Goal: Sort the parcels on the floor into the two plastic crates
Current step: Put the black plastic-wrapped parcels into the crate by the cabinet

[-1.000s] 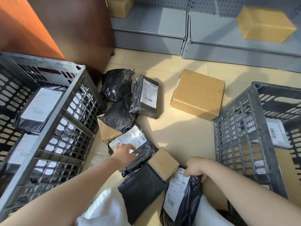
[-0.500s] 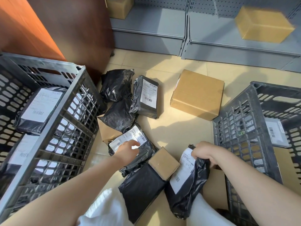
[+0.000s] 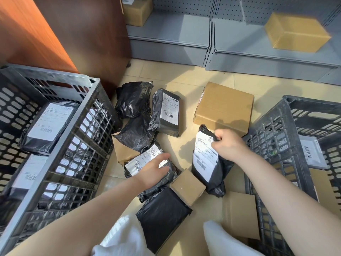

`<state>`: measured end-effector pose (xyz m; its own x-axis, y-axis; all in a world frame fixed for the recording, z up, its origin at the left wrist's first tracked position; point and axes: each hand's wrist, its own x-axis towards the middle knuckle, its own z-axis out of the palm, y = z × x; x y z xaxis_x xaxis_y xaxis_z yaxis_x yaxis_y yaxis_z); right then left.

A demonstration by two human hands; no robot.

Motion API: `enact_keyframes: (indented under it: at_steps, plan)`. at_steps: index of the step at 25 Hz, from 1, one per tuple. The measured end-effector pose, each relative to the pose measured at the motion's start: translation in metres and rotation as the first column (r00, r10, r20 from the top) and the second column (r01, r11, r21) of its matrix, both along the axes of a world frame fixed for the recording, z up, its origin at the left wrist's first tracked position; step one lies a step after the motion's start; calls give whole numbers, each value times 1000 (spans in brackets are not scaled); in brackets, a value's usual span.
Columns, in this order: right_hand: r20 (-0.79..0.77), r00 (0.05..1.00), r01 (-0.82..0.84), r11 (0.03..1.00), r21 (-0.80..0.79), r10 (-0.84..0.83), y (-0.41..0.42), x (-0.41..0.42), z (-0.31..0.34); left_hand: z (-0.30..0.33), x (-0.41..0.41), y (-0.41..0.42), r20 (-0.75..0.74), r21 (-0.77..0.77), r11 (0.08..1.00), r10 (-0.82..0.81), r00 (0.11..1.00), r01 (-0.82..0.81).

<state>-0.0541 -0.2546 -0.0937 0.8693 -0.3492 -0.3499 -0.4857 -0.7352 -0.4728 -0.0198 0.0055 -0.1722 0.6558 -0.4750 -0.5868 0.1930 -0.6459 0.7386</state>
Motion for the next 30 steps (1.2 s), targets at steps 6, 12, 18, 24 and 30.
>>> enact_keyframes:
  at_steps: [6, 12, 18, 24, 30]
  plan:
    - [390, 921, -93, 974, 208, 4, 26, 2, 11, 2, 3, -2, 72, 4, 999, -40, 997, 40]
    - [509, 828, -101, 830, 548, -235, 39, 19, 32, 11, 21, 5, 157, -262, 963, 107, 982, -63]
    - [422, 816, -19, 709, 705, -396, 36, 21, 30, 19, 19, 8, -101, -352, 930, 75, 992, -106]
    - [235, 846, 186, 678, 712, -478, 31, 21, 10, 22, 19, 8, -110, -319, 931, 148, 983, -176]
    - [35, 899, 321, 709, 628, -437, 30, 14, 4, 42, 27, 18, -35, -312, 925, 218, 975, -218]
